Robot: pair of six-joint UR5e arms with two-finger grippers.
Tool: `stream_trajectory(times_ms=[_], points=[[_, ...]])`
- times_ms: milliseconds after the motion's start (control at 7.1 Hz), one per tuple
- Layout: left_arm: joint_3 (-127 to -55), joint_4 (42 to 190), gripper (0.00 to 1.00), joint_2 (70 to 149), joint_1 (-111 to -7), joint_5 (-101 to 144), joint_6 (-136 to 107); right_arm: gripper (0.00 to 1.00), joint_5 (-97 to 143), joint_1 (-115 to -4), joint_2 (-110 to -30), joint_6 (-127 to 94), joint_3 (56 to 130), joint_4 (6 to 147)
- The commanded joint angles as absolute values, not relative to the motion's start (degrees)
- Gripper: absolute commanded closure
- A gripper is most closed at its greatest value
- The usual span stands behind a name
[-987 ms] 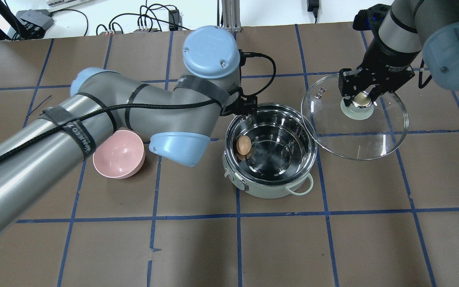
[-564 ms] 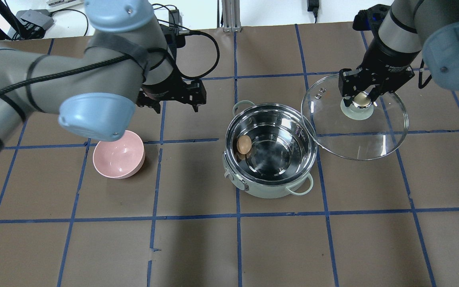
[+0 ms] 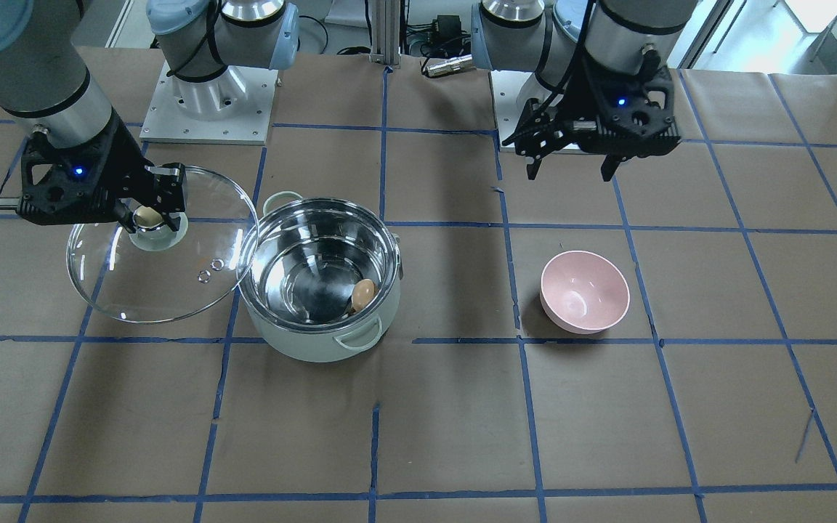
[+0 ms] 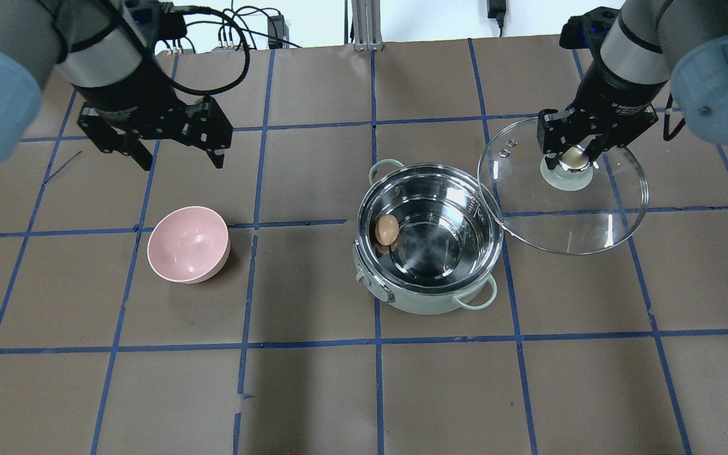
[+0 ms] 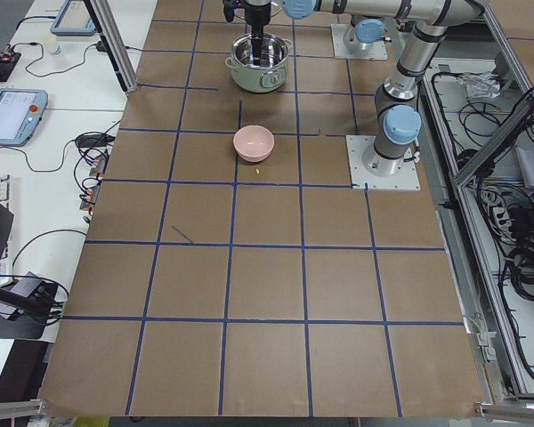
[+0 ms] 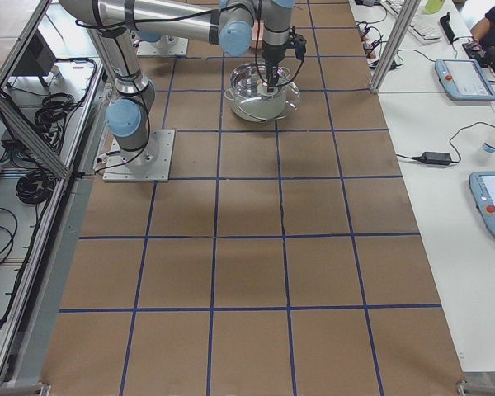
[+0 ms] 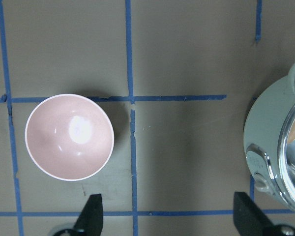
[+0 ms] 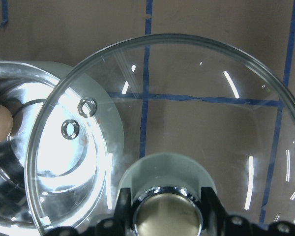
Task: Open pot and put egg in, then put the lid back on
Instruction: 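Withdraw the left gripper up and away from the pot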
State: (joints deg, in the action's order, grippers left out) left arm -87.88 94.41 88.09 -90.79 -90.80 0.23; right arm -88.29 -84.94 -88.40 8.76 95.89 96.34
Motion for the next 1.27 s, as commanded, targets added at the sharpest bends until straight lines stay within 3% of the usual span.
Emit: stream_trajectory(times_ms=[0,1128], points=[[-86.3,98.35,0.04,87.36,-87.98,-91.49,4.57,0.67,-88.33,-84.9,-88.42,8.79,95.89,96.33],[-88.41,93.25,0.03,87.01,-87.27,-92.28,3.6,0.66,-88.16,-85.43,-88.42,7.83,95.89,96.5]])
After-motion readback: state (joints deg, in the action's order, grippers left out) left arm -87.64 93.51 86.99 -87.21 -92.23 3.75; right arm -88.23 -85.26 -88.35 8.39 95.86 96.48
